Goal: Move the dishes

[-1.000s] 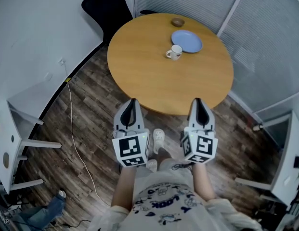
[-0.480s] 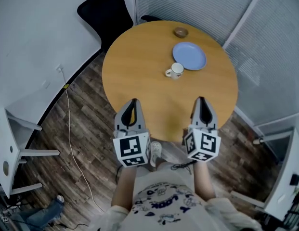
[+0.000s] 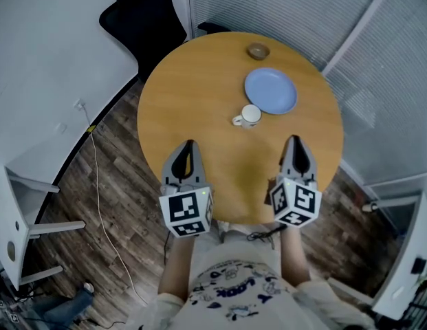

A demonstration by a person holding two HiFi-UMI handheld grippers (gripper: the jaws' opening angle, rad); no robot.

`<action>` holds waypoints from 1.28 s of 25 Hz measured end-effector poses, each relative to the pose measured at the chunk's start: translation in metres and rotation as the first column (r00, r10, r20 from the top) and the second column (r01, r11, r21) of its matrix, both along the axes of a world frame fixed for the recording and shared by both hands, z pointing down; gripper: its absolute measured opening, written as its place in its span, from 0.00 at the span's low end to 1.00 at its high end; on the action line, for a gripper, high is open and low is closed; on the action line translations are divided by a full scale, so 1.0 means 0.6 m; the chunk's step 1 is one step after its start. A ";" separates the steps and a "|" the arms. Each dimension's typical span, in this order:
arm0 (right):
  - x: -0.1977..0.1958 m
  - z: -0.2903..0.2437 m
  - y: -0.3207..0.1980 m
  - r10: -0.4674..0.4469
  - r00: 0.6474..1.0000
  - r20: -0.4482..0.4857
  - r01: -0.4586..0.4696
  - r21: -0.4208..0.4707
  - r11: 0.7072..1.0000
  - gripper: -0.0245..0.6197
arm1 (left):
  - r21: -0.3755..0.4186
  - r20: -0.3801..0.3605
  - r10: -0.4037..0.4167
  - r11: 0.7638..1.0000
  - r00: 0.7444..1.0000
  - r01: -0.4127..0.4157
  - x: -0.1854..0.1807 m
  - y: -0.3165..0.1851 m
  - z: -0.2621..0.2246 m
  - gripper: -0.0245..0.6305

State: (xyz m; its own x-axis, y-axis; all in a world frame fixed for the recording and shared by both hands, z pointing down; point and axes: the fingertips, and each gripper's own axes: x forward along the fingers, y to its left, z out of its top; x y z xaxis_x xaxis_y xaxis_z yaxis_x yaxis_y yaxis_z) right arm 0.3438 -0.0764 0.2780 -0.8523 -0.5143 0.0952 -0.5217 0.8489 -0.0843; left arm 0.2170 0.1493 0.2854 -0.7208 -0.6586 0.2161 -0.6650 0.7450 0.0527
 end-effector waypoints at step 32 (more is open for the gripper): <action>-0.220 0.172 -0.320 0.290 0.933 -0.214 -0.324 -0.151 0.934 0.07 | -0.031 -0.303 0.433 0.886 0.849 -0.462 -0.359 -0.415 0.184 0.05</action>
State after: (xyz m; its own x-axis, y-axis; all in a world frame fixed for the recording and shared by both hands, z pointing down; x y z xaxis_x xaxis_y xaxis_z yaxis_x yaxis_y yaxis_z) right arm 0.2117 -0.2685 0.3814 -0.6133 -0.7071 0.3518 -0.7754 0.6239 -0.0977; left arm 0.0018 -0.0997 0.3958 -0.2522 -0.8595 0.4445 -0.8957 0.3812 0.2289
